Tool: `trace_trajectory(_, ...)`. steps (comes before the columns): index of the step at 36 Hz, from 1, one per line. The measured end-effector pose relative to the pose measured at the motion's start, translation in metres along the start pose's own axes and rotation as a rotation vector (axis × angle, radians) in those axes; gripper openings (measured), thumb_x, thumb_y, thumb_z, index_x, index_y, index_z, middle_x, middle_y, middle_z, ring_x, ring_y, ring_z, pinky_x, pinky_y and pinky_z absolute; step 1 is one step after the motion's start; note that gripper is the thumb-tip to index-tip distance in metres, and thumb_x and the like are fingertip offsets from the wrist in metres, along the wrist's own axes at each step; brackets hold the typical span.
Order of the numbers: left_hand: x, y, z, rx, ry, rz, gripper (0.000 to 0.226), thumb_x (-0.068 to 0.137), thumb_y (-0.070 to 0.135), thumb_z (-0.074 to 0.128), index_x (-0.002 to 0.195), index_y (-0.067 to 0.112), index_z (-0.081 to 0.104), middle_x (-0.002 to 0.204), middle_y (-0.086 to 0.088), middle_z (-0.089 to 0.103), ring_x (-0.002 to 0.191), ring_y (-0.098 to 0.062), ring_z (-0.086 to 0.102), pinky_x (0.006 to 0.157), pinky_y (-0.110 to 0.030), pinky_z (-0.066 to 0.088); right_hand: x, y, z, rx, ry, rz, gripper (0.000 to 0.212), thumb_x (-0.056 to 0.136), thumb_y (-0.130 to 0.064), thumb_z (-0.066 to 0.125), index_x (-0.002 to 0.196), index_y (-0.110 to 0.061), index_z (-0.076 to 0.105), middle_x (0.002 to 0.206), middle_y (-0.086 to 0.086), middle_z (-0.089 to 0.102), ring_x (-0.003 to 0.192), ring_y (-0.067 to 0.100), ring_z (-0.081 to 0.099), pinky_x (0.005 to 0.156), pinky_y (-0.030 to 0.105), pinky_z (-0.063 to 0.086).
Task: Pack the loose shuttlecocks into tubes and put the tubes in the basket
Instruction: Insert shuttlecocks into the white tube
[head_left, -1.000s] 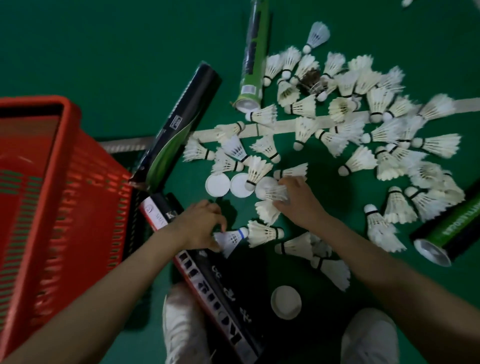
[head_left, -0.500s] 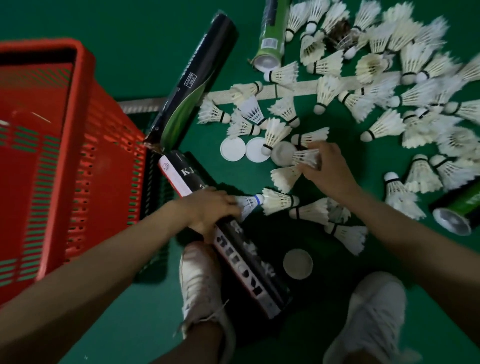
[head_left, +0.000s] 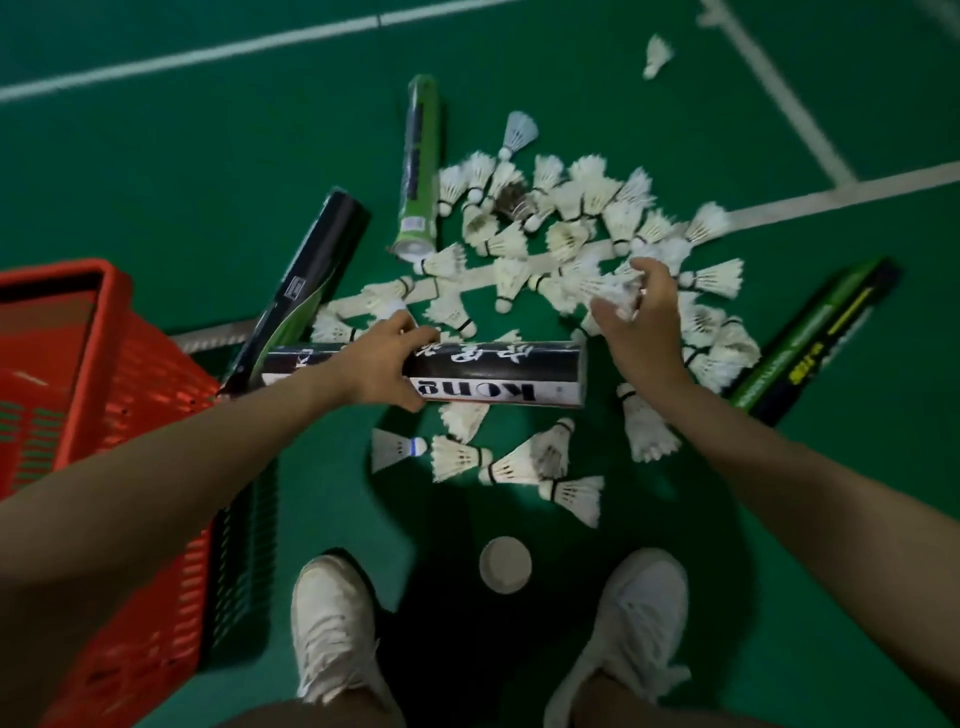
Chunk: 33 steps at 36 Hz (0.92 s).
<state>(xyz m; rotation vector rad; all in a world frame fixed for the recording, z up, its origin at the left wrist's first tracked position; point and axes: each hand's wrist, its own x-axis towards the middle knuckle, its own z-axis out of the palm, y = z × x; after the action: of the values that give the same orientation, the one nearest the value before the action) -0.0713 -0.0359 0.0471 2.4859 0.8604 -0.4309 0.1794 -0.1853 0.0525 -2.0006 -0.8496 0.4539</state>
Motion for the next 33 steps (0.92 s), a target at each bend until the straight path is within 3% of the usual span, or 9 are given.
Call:
trace_trajectory(4, 0.006, 0.017, -0.011, -0.036, 0.058, -0.031, 0.081, 0.051, 0.041, 0.075, 0.122, 0.017, 0.046, 0.112, -0.008, 0.054, 0.1, -0.027, 0.053, 0.085, -0.036, 0.048, 0.005, -0.006, -0.031, 0.131, 0.011, 0.072, 0.054, 0.087, -0.018, 0.062, 0.135, -0.015, 0.038, 0.129, 0.008, 0.042, 0.107, 0.017, 0.044, 0.08, 0.02, 0.032)
trace_trajectory(8, 0.007, 0.028, -0.02, -0.064, 0.103, -0.074, 0.077, 0.049, 0.037, 0.078, 0.116, 0.019, 0.047, 0.109, -0.007, 0.058, 0.093, -0.025, 0.053, 0.08, -0.034, 0.049, 0.002, -0.009, -0.054, 0.208, -0.003, 0.129, 0.054, 0.086, -0.021, 0.062, 0.135, -0.022, 0.038, 0.114, -0.003, 0.044, 0.101, 0.017, 0.048, 0.08, 0.025, 0.036)
trace_trajectory(12, 0.009, 0.025, -0.023, -0.079, 0.165, -0.094, 0.078, 0.056, 0.034, 0.082, 0.121, 0.021, 0.042, 0.111, -0.008, 0.055, 0.094, -0.025, 0.054, 0.084, -0.037, 0.049, -0.001, -0.009, -0.053, 0.258, -0.014, 0.164, 0.046, 0.089, -0.02, 0.059, 0.13, -0.024, 0.04, 0.095, -0.016, 0.041, 0.074, 0.008, 0.048, 0.064, 0.026, 0.037)
trace_trajectory(18, 0.014, 0.026, -0.032, -0.051, 0.202, -0.088, 0.088, 0.071, 0.055, 0.073, 0.141, 0.022, 0.032, 0.12, -0.009, 0.05, 0.102, -0.025, 0.054, 0.085, -0.033, 0.045, 0.009, -0.022, -0.03, 0.364, 0.062, 0.356, 0.03, 0.09, -0.022, 0.055, 0.113, -0.018, 0.035, 0.087, 0.003, 0.049, 0.069, 0.014, 0.048, 0.063, 0.028, 0.04)
trace_trajectory(22, 0.012, 0.031, -0.043, -0.01, 0.174, -0.165, 0.09, 0.073, 0.068, 0.062, 0.144, 0.024, 0.028, 0.126, -0.009, 0.047, 0.11, -0.029, 0.054, 0.084, -0.036, 0.045, 0.029, -0.042, -0.022, 0.261, 0.103, 0.422, 0.038, 0.082, -0.036, 0.054, 0.108, -0.021, 0.03, 0.107, 0.009, 0.044, 0.092, 0.025, 0.052, 0.083, 0.043, 0.051)
trace_trajectory(24, 0.011, 0.031, -0.044, -0.012, 0.177, -0.215, 0.09, 0.072, 0.074, 0.055, 0.141, 0.021, 0.031, 0.125, -0.009, 0.048, 0.108, -0.029, 0.055, 0.082, -0.035, 0.045, 0.031, -0.044, -0.019, 0.217, 0.085, 0.396, 0.04, 0.08, -0.035, 0.053, 0.109, -0.026, 0.028, 0.121, 0.013, 0.043, 0.091, 0.028, 0.053, 0.086, 0.051, 0.053)
trace_trajectory(28, 0.021, 0.029, -0.04, -0.326, 0.208, -0.281, 0.081, 0.074, 0.071, 0.056, 0.127, 0.013, 0.037, 0.107, -0.008, 0.06, 0.083, -0.023, 0.063, 0.069, -0.031, 0.052, 0.033, -0.039, -0.014, 0.195, -0.057, 0.417, 0.051, 0.092, -0.015, 0.046, 0.127, -0.045, 0.023, 0.13, 0.011, 0.034, 0.067, 0.02, 0.053, 0.07, 0.043, 0.059)
trace_trajectory(31, 0.042, 0.036, -0.039, -0.699, 0.25, -0.372, 0.067, 0.081, 0.057, 0.063, 0.12, 0.01, 0.034, 0.091, -0.005, 0.064, 0.064, -0.016, 0.066, 0.052, -0.026, 0.053, 0.038, -0.033, -0.001, 0.249, -0.053, 0.403, 0.05, 0.095, -0.005, 0.046, 0.125, -0.044, 0.035, 0.125, 0.006, 0.026, 0.08, 0.02, 0.051, 0.061, 0.037, 0.059)
trace_trajectory(33, 0.061, 0.038, -0.037, -1.0, 0.286, -0.442, 0.071, 0.076, 0.054, 0.069, 0.118, 0.006, 0.038, 0.094, -0.012, 0.067, 0.065, -0.021, 0.069, 0.055, -0.029, 0.057, 0.039, -0.029, 0.01, 0.118, -0.059, 0.317, 0.037, 0.095, -0.008, 0.048, 0.112, -0.04, 0.046, 0.122, 0.007, 0.027, 0.081, 0.024, 0.052, 0.067, 0.043, 0.059)
